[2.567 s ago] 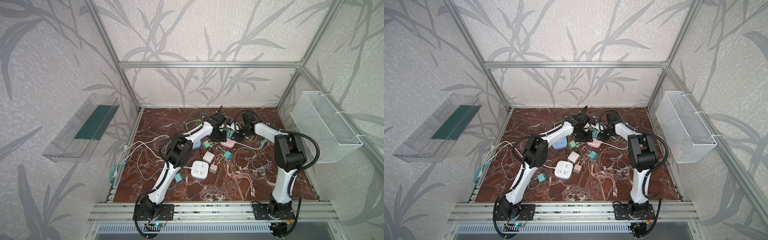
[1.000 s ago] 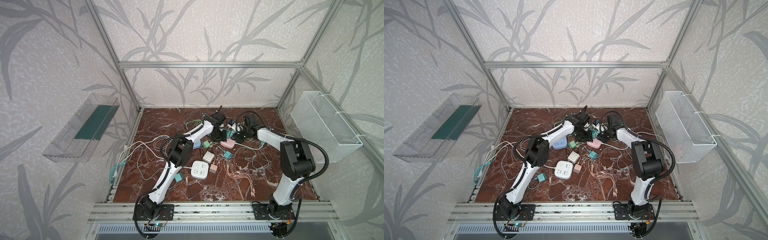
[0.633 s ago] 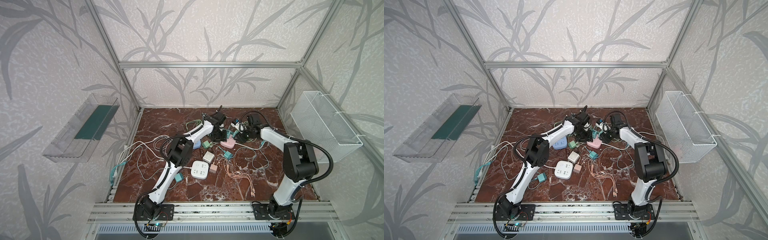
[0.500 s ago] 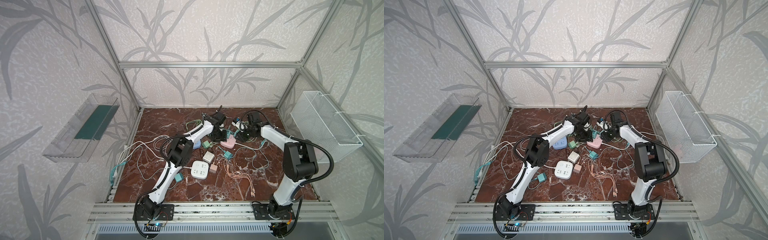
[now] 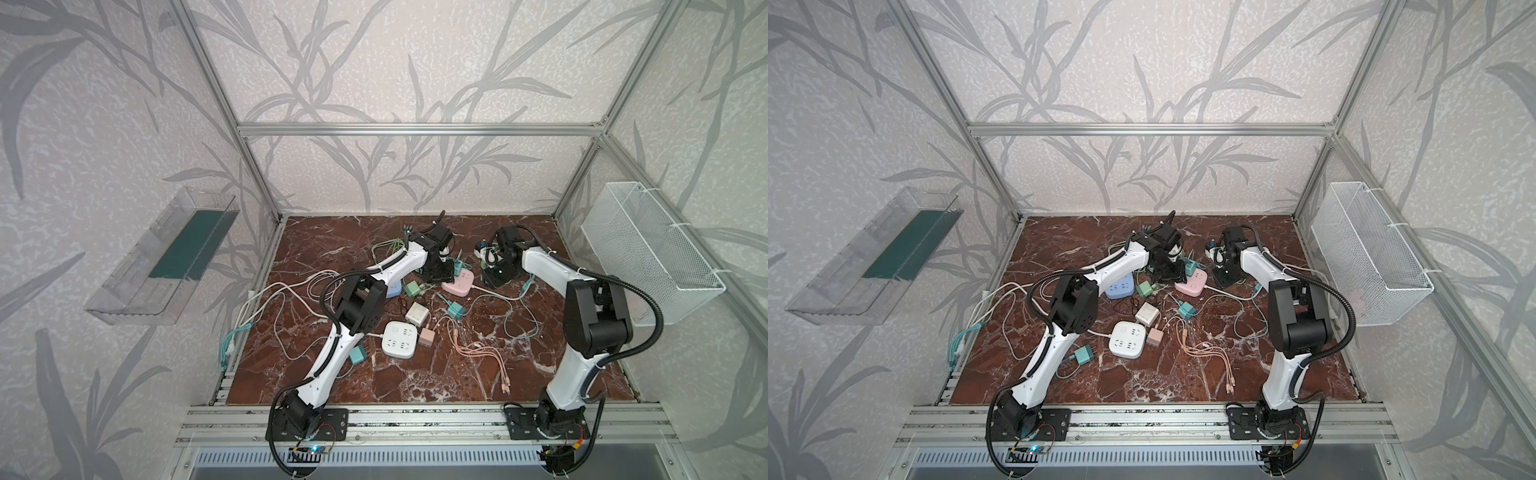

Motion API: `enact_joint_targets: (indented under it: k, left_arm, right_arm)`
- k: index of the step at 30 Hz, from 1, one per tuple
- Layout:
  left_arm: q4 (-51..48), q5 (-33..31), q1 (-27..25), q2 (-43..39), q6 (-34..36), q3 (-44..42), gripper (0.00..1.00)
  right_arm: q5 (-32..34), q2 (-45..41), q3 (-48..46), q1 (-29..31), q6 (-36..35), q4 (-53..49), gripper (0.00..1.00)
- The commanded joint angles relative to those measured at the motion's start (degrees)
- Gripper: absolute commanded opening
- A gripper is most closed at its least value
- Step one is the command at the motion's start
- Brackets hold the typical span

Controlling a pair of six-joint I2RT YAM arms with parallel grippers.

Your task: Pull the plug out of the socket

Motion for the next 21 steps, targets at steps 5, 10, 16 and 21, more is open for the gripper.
enact_joint_targets:
  k: [5, 10, 16, 21]
  left_arm:
    - [-0.81, -2.62, -0.57, -0.44, 0.65, -2.11, 0.47]
    - [-0.81, -2.71, -0.57, -0.49, 0.66, -2.20, 0.47]
    - [-0.83, -2.86, -0.64, -0.80, 0.87, -2.20, 0.47]
    - [-0.72, -3.14, -0.81, -1.16, 0.99, -2.20, 0.47]
  right_arm:
    - [4.62, 2.34, 4.65, -0.23, 1.30, -7.47, 0.18]
    - [6.43, 4.37, 6.94, -0.23, 1.70, -10.64, 0.18]
    - [9.12, 7.70, 10.32, -0.23, 2.39, -13.73, 0.18]
    - [10.69, 9.97, 13.24, -0.14, 3.81, -15.11, 0.20]
